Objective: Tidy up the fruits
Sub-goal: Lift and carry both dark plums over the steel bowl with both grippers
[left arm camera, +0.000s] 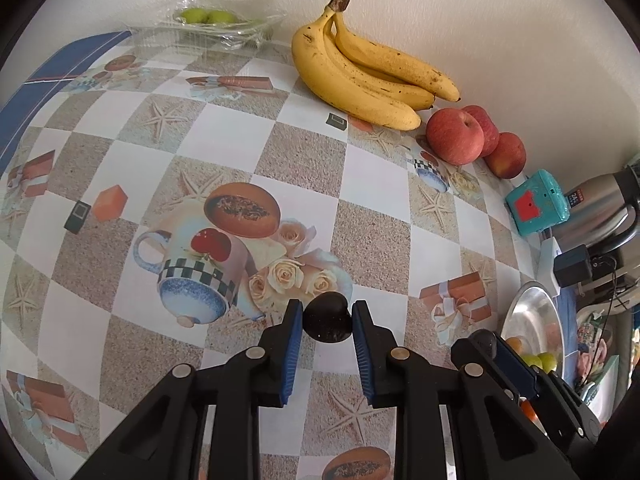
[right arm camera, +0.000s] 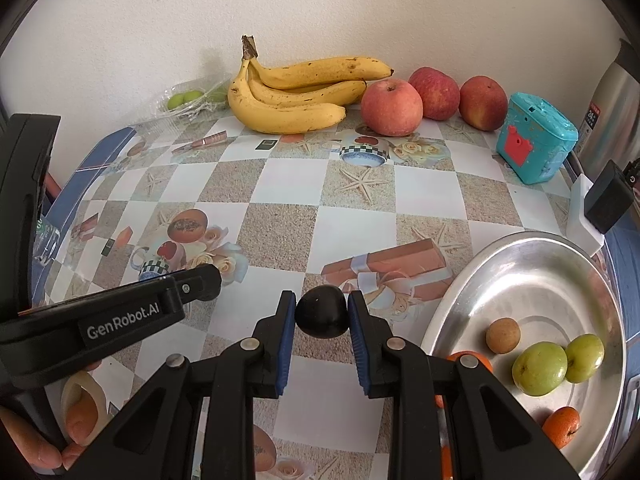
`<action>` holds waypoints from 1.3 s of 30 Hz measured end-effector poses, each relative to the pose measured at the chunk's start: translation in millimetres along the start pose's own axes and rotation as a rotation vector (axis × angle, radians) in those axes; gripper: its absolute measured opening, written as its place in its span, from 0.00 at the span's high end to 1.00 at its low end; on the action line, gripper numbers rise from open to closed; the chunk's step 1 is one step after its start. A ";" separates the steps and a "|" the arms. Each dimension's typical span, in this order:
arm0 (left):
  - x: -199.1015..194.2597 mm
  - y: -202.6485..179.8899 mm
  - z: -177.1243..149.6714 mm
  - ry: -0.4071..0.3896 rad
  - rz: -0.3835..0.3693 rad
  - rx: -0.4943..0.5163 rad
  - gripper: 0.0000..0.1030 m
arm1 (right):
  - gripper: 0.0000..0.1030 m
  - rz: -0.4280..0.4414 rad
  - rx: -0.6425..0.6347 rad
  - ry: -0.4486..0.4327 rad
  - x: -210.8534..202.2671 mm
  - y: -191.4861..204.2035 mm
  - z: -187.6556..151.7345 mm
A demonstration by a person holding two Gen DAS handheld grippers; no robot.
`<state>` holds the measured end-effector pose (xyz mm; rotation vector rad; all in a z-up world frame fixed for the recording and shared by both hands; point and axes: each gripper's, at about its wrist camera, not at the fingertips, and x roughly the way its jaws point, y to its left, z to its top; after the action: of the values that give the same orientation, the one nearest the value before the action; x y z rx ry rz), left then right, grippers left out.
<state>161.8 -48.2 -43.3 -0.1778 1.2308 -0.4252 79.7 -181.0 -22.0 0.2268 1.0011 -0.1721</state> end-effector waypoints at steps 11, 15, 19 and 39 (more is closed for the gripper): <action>-28.9 -6.2 -10.8 -0.023 0.034 0.023 0.74 | 0.73 0.013 0.029 -0.004 -23.8 -3.0 -10.5; -42.0 -15.5 -17.6 -0.042 0.039 0.050 0.74 | 0.73 0.022 0.045 -0.004 -33.6 -4.3 -18.0; -48.0 -25.3 -26.0 -0.050 0.053 0.080 0.74 | 0.73 0.025 0.051 -0.003 -41.6 -5.7 -23.9; -65.6 -45.3 -61.9 -0.059 0.070 0.119 0.74 | 0.73 0.014 0.135 0.011 -71.3 -39.6 -56.0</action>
<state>76.2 -56.7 9.7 -0.0454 1.1474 -0.4282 -13.2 -201.4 5.1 0.3585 0.9997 -0.2257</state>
